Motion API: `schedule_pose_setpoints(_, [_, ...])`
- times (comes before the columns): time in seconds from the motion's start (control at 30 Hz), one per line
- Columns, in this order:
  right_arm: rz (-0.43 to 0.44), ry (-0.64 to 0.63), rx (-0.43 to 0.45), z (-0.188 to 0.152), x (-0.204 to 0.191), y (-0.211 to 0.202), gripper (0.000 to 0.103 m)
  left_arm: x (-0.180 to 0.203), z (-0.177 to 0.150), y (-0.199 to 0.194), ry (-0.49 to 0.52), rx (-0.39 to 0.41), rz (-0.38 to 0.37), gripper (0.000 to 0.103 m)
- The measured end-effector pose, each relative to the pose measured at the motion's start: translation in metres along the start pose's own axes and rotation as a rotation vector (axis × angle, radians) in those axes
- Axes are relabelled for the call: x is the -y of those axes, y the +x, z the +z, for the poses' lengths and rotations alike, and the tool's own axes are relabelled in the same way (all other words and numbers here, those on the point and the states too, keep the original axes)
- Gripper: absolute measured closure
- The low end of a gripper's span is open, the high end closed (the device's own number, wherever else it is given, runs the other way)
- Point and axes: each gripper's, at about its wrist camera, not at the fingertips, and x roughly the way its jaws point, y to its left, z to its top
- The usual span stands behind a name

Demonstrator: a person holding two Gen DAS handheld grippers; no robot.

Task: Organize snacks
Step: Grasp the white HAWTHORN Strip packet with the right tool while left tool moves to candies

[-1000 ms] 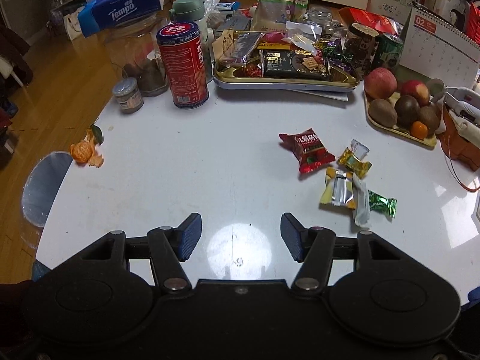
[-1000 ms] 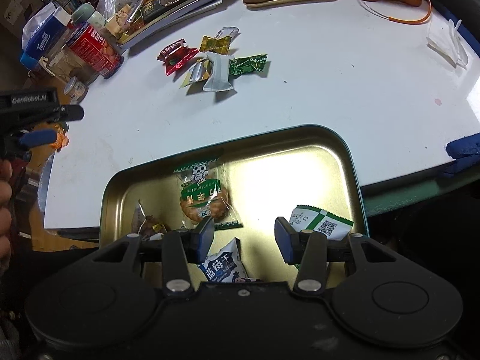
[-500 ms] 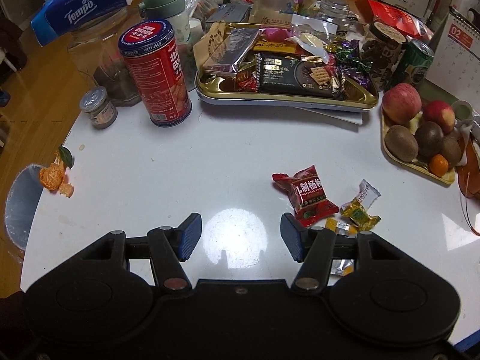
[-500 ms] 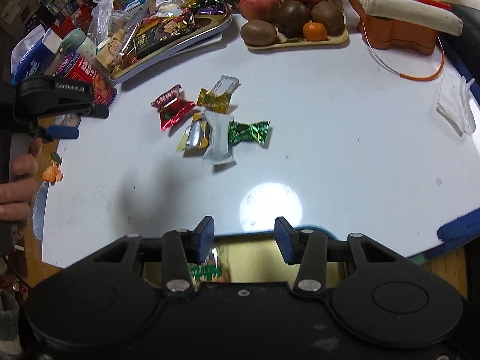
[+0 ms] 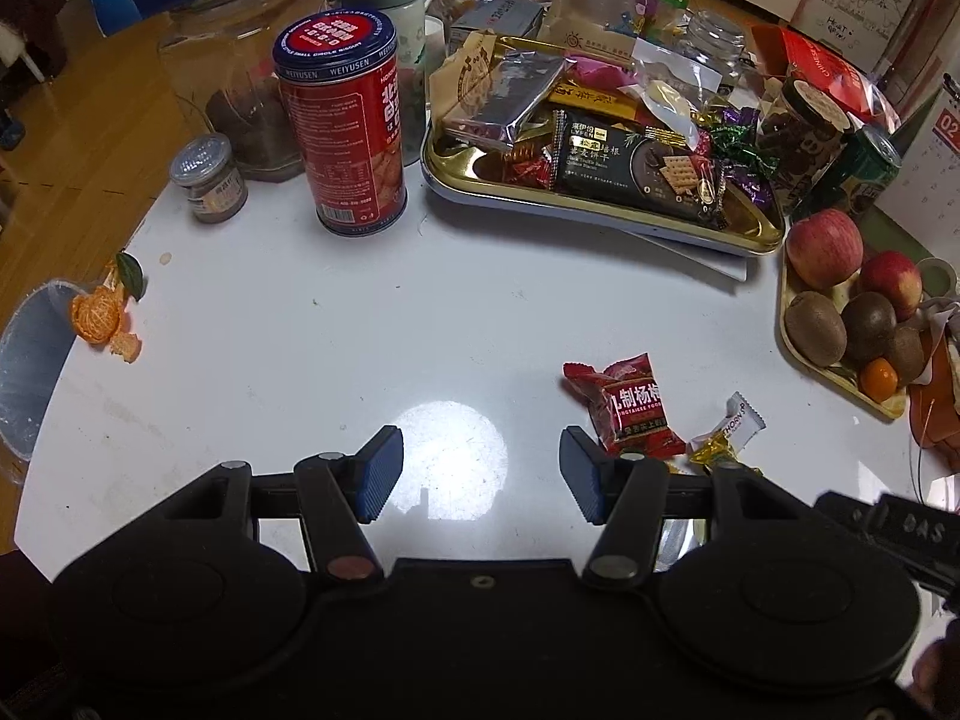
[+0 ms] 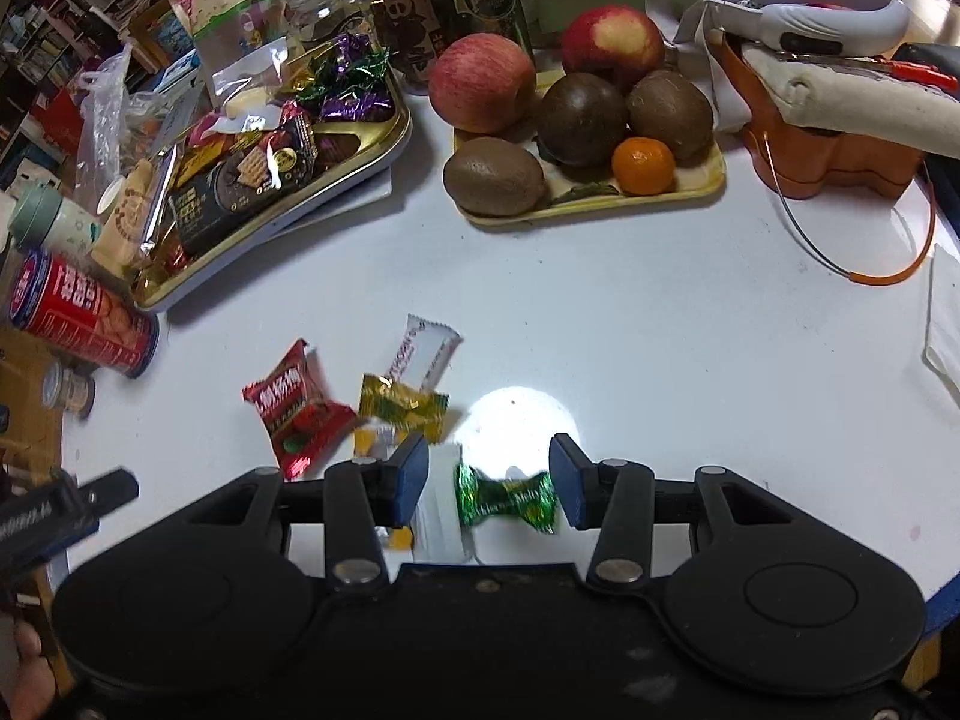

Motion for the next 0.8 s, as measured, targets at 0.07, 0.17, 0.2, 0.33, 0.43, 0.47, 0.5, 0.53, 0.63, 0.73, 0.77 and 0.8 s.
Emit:
schedule_pose_setpoints(0.07, [0.006,0.032,0.0,0.01,-0.006,0.014,0.055,-0.003,0.001,0.002,-0.011,-0.009,0.005,0.041])
schedule_pose_setpoints(0.17, [0.024,0.082,-0.01,0.02,-0.015,0.036,0.055,-0.009,0.004,0.004,-0.046,-0.019,0.005,0.041])
schedule_pose_setpoints(0.2, [0.03,0.093,-0.013,0.023,-0.018,0.042,0.055,-0.011,0.005,0.004,-0.06,-0.022,0.0,0.041])
schedule_pose_setpoints(0.33, [0.036,0.109,-0.014,0.027,-0.03,0.062,0.055,-0.013,0.01,0.005,-0.096,-0.021,-0.012,0.041])
schedule_pose_setpoints(0.43, [0.026,0.113,-0.001,0.028,-0.035,0.071,0.055,-0.009,0.011,0.005,-0.09,-0.015,-0.008,0.041])
schedule_pose_setpoints(0.47, [0.02,0.114,0.005,0.028,-0.037,0.073,0.055,-0.006,0.01,0.005,-0.083,-0.014,-0.008,0.041])
schedule_pose_setpoints(0.5, [0.007,0.113,0.01,0.028,-0.039,0.077,0.055,-0.004,0.01,0.006,-0.075,-0.015,-0.008,0.041])
schedule_pose_setpoints(0.53, [-0.007,0.109,0.013,0.027,-0.041,0.08,0.055,-0.003,0.008,0.006,-0.064,-0.016,-0.01,0.041])
schedule_pose_setpoints(0.63, [-0.047,0.095,0.014,0.023,-0.044,0.09,0.055,0.001,0.006,0.006,-0.032,-0.017,-0.006,0.041])
schedule_pose_setpoints(0.73, [-0.073,0.045,0.044,0.019,-0.049,0.094,0.058,0.001,0.005,0.006,-0.019,-0.012,0.009,0.041])
schedule_pose_setpoints(0.77, [-0.089,0.022,0.051,0.019,-0.051,0.095,0.062,0.0,0.005,0.007,-0.021,-0.011,0.013,0.041])
schedule_pose_setpoints(0.8, [-0.099,0.0,0.057,0.018,-0.052,0.096,0.068,-0.001,0.006,0.007,-0.023,-0.01,0.013,0.041])
